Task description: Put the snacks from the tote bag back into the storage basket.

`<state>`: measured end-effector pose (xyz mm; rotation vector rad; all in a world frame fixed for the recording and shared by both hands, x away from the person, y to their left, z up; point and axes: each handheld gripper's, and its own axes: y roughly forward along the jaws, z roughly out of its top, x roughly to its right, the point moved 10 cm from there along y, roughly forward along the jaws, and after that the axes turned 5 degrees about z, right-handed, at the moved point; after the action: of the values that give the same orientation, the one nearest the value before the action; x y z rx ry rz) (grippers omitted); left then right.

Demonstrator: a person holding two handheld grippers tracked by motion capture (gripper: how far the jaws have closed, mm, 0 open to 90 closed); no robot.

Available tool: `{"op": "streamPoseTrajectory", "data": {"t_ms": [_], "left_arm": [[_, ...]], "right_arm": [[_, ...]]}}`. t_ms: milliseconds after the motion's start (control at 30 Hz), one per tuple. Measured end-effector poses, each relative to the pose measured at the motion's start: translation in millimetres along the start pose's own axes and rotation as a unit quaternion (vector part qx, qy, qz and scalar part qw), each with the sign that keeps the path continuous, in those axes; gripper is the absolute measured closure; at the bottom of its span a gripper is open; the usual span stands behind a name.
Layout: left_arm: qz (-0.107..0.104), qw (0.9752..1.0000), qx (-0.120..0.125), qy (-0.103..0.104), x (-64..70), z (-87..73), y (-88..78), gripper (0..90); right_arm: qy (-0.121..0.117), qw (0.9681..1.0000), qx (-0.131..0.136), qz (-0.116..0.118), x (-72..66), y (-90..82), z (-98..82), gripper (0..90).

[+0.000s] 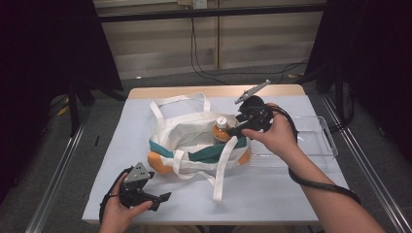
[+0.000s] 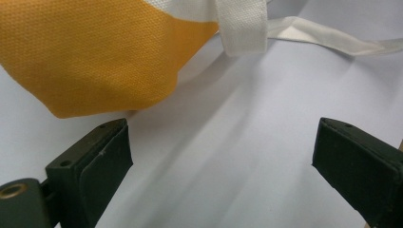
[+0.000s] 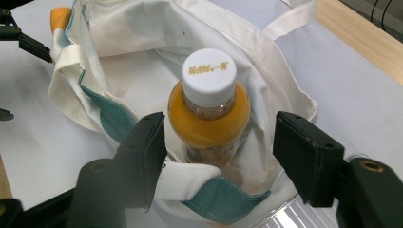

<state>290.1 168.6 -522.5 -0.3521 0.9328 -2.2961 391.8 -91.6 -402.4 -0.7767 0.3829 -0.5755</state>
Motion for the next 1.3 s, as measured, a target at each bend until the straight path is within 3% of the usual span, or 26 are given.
{"op": "streamPoseTrajectory", "data": {"t_ms": [233,367,567,1033,1300], "left_arm": [[0.003,1.0,0.001,0.007,-0.9,0.5,-0.1,5.5],[-0.002,1.0,0.001,-0.003,1.3,-0.2,0.3,5.5],[0.003,1.0,0.001,0.006,-1.1,-0.2,-0.3,5.6],[-0.004,1.0,0.002,0.001,1.1,-1.0,0.0,5.6],[-0.003,1.0,0.0,0.002,1.0,-1.4,0.0,5.6]], "right_arm": [[-0.003,1.0,-0.003,-0.002,0.7,4.6,3.9,37.5],[-0.006,1.0,-0.007,-0.003,1.4,9.1,4.2,38.3],[-0.002,0.9999,-0.011,-0.001,1.8,13.6,6.6,39.7],[-0.008,0.9999,-0.014,0.007,0.8,26.0,13.1,43.5],[0.002,0.9997,-0.021,0.008,1.4,30.4,11.9,45.7]]}}
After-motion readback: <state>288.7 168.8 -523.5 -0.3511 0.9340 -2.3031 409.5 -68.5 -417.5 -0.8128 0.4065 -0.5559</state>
